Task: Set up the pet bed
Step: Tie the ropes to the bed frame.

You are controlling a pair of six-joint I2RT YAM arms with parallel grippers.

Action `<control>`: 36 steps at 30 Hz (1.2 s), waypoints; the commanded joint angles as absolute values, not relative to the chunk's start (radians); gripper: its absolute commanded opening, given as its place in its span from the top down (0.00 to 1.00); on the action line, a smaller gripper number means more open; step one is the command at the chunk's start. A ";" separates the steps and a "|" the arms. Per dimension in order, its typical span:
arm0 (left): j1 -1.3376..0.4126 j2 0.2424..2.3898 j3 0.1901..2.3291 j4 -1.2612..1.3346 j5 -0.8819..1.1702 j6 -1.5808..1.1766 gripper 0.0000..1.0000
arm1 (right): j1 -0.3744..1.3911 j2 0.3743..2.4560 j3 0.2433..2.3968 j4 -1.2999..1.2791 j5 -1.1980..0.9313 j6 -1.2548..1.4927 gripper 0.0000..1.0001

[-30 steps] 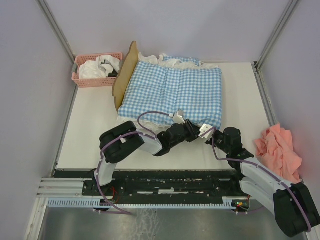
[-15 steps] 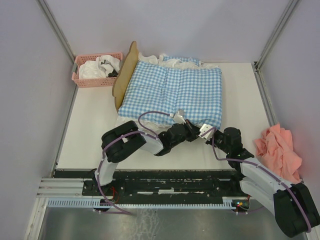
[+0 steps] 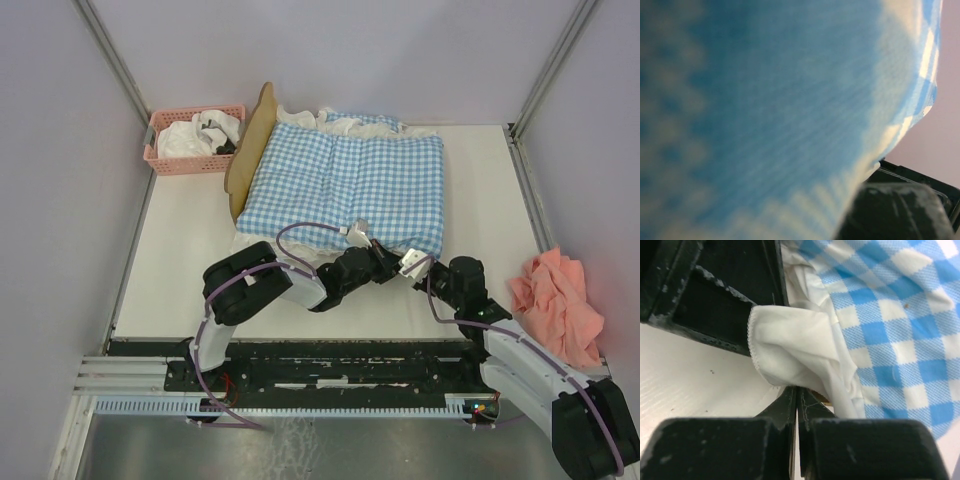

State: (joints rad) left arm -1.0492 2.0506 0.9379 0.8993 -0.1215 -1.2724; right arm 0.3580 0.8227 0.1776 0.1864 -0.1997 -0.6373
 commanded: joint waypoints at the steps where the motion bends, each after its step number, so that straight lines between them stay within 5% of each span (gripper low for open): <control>1: -1.042 2.047 0.967 0.896 -0.107 -1.303 0.97 | 0.357 0.771 0.217 0.169 -0.139 -0.638 0.98; 8: -1.043 2.048 0.967 0.903 -0.085 -1.305 0.96 | 0.357 0.809 0.236 0.153 -0.141 -0.653 0.98; 13: -1.044 2.023 0.951 0.916 -0.055 -1.309 0.80 | 0.357 0.811 0.229 0.168 -0.148 -0.661 0.98; 20: -1.046 1.936 0.911 0.923 -0.038 -1.334 0.70 | 0.357 0.800 0.221 0.180 -0.153 -0.655 0.98; 25: -1.046 1.933 0.923 0.923 -0.036 -1.354 0.69 | 0.357 0.794 0.220 0.182 -0.163 -0.647 0.84; 36: -1.038 1.927 0.939 0.888 -0.059 -1.332 0.70 | 0.357 0.760 0.214 0.171 -0.137 -0.644 0.98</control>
State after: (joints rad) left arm -1.0477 1.9659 0.9123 0.8913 -0.0433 -1.3384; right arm 0.3599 0.7883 0.1932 0.1383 -0.1749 -0.6483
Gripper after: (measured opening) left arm 0.306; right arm 0.030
